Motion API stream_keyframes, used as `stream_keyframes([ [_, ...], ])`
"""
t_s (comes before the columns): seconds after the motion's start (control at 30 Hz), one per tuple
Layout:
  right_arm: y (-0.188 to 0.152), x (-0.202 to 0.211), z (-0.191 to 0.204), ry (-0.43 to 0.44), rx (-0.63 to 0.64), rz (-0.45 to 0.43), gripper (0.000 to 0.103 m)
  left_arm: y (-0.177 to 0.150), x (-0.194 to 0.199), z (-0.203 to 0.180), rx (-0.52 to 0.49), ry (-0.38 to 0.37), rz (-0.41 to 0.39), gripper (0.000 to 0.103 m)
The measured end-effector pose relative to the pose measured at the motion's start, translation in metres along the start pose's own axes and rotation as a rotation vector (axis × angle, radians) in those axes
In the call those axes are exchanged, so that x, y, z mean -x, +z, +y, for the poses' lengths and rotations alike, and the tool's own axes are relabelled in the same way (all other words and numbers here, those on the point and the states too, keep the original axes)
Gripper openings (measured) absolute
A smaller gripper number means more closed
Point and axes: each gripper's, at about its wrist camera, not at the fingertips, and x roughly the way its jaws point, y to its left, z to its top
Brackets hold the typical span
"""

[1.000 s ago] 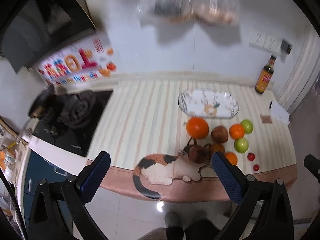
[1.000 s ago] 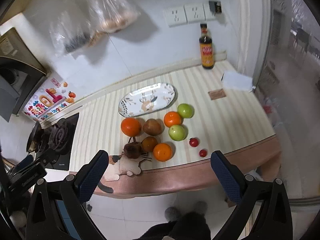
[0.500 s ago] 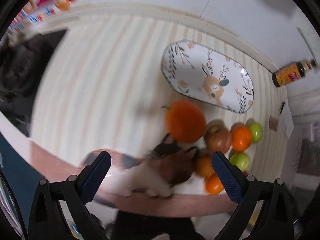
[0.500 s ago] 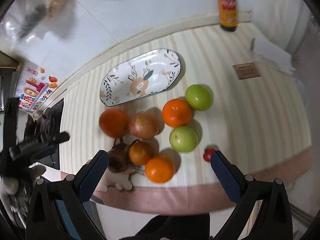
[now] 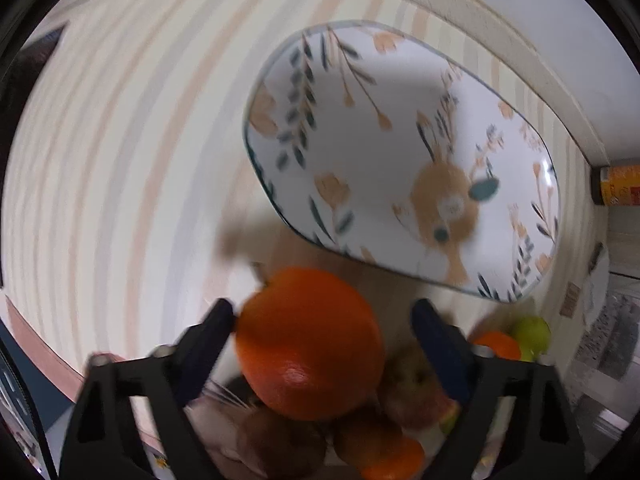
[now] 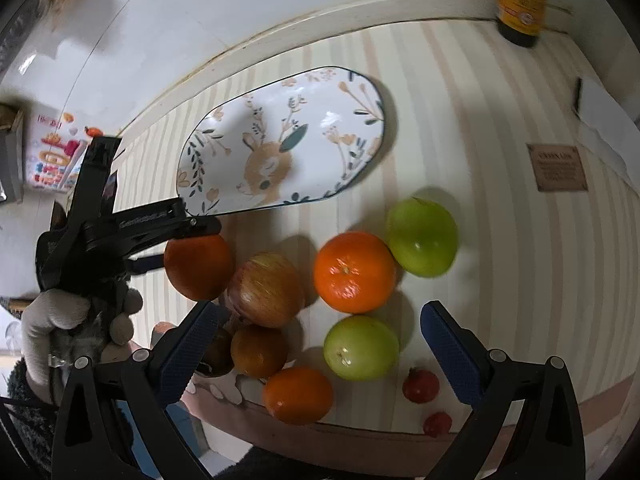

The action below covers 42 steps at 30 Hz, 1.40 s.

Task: Organize fruits
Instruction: 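Grasp the large orange with the left tool while the right tool grasps the red apple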

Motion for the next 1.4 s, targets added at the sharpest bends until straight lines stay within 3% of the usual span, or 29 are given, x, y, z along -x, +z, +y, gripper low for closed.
stream_keyframes([
  [0.03, 0.000, -0.001, 0.002, 0.005, 0.010, 0.006, 0.103, 0.001, 0.002, 0.000, -0.008, 0.015, -0.012, 0.063],
  [0.17, 0.006, -0.012, 0.014, 0.013, 0.068, 0.032, 0.103, -0.003, 0.011, 0.007, -0.064, -0.015, -0.009, 0.064],
  [0.23, 0.007, -0.015, 0.022, 0.013, 0.100, 0.037, 0.102, -0.004, 0.012, 0.008, -0.097, -0.027, 0.009, 0.068],
  [0.3, 0.008, -0.016, 0.031, 0.012, 0.126, 0.034, 0.102, -0.005, 0.005, 0.011, -0.110, -0.037, 0.047, 0.083],
  [0.37, 0.008, -0.016, 0.036, 0.005, 0.130, 0.032, 0.102, -0.007, -0.001, 0.015, -0.091, -0.079, 0.074, 0.085],
  [0.43, 0.008, -0.015, 0.039, 0.005, 0.125, 0.032, 0.102, -0.008, -0.005, 0.018, -0.068, -0.113, 0.091, 0.085],
  [0.53, 0.006, -0.015, 0.044, -0.013, 0.125, 0.035, 0.102, -0.014, -0.002, 0.017, -0.083, -0.141, 0.065, 0.074],
  [0.77, 0.002, -0.023, 0.063, -0.023, 0.145, 0.044, 0.101, -0.031, 0.032, 0.043, -0.187, 0.025, -0.019, 0.072],
  [1.03, 0.002, -0.066, 0.089, -0.110, 0.224, 0.100, 0.076, -0.033, 0.037, 0.068, -0.230, 0.015, -0.049, 0.074],
  [1.17, 0.000, -0.089, 0.087, -0.160, 0.230, 0.142, 0.074, -0.022, 0.024, 0.068, -0.245, 0.029, -0.041, 0.075],
  [1.4, 0.002, -0.097, 0.076, -0.205, 0.207, 0.123, 0.072, -0.002, -0.002, 0.084, -0.213, 0.009, -0.021, 0.077],
])
